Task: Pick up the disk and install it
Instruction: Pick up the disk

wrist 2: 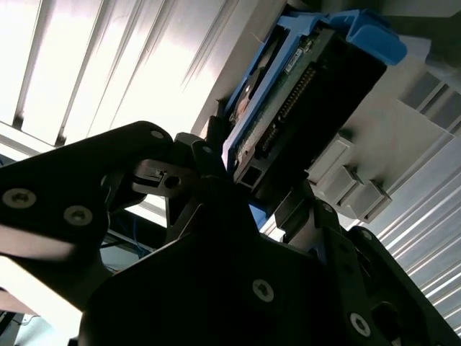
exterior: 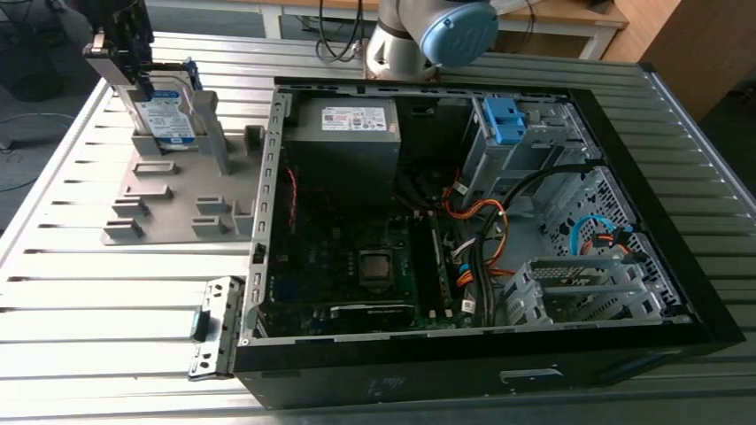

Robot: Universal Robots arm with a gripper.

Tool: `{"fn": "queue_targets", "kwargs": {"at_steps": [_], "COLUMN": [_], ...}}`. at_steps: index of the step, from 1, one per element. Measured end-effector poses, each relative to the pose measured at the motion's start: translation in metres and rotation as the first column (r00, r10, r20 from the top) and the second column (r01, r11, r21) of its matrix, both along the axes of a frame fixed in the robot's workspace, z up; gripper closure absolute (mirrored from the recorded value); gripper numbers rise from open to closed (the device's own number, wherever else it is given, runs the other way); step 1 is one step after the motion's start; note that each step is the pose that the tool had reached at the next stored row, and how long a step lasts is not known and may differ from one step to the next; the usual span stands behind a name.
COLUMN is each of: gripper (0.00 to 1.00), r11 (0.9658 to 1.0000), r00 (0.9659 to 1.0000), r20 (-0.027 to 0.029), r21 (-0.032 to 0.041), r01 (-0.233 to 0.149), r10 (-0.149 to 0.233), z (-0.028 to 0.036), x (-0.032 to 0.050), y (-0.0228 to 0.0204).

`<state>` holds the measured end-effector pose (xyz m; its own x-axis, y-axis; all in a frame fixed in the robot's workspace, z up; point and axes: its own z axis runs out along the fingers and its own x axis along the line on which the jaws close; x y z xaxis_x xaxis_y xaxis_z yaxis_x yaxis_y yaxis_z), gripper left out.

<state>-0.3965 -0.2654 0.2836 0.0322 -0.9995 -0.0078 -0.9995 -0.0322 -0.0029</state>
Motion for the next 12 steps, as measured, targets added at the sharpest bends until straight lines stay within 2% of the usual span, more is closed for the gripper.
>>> {"fn": "queue_targets", "kwargs": {"at_steps": [10, 11, 12], "gripper": [0.47, 0.49, 0.55], "r11": [1.0000, 1.0000, 1.0000], "r00": [1.0000, 1.0000, 1.0000], "r20": [0.0000, 0.0000, 0.0000], "r21": [0.0000, 0.0000, 0.0000], "r01": [0.000, 0.000, 0.000], "r10": [0.000, 0.000, 0.000], "z": [-0.0001, -0.0001, -0.0001], "x": [0.0006, 0.0007, 0.0007], "y": [0.0000, 0.0000, 0.0001]}}
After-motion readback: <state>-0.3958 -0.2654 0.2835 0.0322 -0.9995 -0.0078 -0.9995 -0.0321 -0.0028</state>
